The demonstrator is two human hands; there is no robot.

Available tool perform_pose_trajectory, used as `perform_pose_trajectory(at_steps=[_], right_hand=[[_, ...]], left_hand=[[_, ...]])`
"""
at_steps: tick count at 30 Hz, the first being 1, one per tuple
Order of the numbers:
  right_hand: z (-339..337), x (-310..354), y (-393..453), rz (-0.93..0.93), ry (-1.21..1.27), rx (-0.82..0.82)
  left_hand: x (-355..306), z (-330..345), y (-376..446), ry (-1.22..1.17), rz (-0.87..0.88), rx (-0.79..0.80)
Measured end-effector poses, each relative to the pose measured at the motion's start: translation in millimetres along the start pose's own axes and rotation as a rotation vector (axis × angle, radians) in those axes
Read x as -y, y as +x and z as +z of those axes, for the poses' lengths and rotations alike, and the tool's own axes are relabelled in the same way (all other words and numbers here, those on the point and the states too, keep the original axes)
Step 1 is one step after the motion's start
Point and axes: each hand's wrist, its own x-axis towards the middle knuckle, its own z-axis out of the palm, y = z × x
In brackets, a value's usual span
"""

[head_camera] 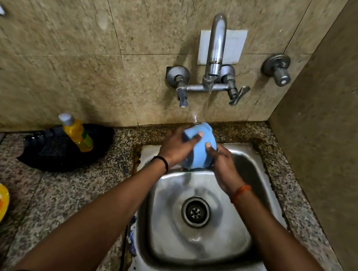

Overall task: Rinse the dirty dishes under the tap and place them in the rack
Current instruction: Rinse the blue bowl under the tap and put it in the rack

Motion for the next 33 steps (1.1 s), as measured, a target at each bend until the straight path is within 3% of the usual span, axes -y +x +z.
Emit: perform_pose_trajectory(at_steps=[3,7,12,16,22,27,31,33], right_hand=[[3.6,-9.8,3.0,0.241,0.393,-0.044],[5.3,-14.1,8.3,0.327,0.684,-0.079],[-1.4,-9.5,7.3,0.36,0.775,-0.004],[2.3,-2.3,12.9,0.399,0.799,0.017],[14.2,13.9,14.9,0.449,0.865,0.072],[8.9,16.3,13.4,0.362,0.806,0.026],[1.9,17.3,13.8,0.332,0.802,-0.044],[2.9,25.6,13.1,0.313,0.59,-0.12]], left_hand=[[-10.4,14.2,-3.9,0.459,0.229,-0.123],[-12.2,27.1,-2.4,0.638,0.439,-0.103],[-9.0,13.9,18.7,0.76,0.661,0.073],[-19.0,-2.1,30.8,0.707,0.662,0.147],[-52.6,3.0,28.4,0.763,0.513,-0.127],[-59.3,5.9,16.8,0.801,0.362,0.005],[-60.2,5.2,14.9,0.835,0.353,0.081],[-62.1,3.3,13.7,0.832,0.362,0.069]])
